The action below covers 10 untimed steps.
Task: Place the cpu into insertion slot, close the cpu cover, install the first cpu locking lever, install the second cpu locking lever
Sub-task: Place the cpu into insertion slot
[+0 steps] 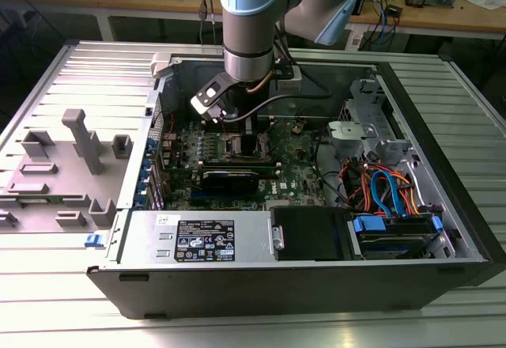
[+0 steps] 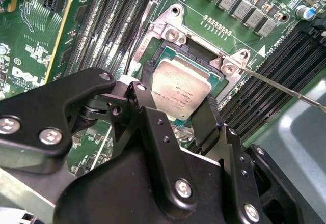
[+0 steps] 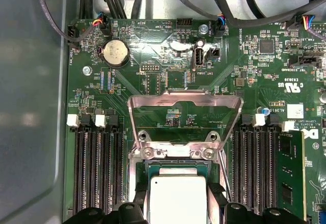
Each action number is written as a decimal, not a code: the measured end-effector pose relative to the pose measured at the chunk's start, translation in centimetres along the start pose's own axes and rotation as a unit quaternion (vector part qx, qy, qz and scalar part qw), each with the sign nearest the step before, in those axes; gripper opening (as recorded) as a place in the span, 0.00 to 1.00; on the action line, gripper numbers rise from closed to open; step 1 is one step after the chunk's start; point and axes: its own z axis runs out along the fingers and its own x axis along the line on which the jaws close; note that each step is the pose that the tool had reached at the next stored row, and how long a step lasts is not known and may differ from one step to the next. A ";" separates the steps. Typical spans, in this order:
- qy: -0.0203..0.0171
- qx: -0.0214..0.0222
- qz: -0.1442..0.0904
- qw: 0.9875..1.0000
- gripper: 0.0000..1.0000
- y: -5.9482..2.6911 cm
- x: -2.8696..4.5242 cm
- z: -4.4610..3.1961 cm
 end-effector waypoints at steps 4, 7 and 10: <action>0.000 0.000 0.000 1.000 0.54 0.00 0.00 0.09; 0.000 0.000 0.000 1.000 0.54 0.00 0.00 0.09; 0.000 0.000 0.000 1.000 0.54 0.00 0.00 0.09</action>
